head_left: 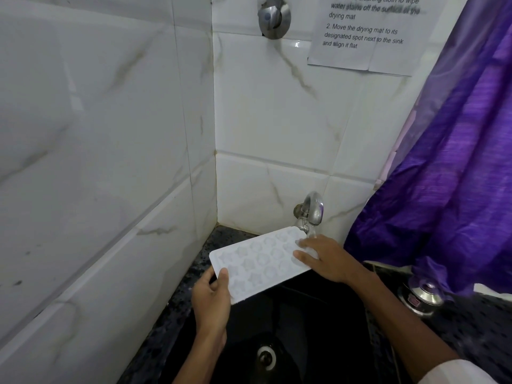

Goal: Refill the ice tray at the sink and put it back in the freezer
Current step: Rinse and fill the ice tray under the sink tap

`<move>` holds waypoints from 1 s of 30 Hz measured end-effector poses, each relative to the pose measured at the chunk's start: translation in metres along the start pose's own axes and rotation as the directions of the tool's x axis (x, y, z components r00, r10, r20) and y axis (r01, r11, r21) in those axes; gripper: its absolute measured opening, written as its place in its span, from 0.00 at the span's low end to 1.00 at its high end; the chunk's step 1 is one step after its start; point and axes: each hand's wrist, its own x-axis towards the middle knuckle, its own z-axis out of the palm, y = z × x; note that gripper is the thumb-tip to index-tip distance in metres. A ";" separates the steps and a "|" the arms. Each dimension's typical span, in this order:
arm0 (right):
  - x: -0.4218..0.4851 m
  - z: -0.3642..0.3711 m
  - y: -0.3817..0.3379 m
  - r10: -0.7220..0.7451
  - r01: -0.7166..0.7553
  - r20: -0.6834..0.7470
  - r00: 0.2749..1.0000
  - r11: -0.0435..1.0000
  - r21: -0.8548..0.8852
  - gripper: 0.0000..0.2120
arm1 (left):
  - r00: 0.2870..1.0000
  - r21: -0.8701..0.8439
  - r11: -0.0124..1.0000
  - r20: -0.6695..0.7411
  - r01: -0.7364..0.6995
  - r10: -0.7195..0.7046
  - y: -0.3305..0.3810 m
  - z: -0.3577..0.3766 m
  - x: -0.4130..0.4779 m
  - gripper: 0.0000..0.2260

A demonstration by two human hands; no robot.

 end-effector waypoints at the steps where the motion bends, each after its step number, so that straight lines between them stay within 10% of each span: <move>1: -0.001 -0.001 -0.001 -0.009 0.009 0.002 1.000 1.000 0.026 0.24 | 1.000 -0.003 1.000 -0.003 0.003 -0.003 0.000 -0.001 0.000 0.09; 12: -0.020 0.002 -0.002 0.067 -0.015 -0.205 0.976 0.969 0.248 0.24 | 1.000 -0.035 0.999 -0.023 -0.008 0.007 0.002 0.006 0.002 0.09; 30: -0.013 -0.005 -0.002 -0.024 0.021 -0.086 0.996 0.999 -0.039 0.38 | 0.999 -0.072 0.997 -0.044 -0.022 0.018 0.012 0.011 0.003 0.08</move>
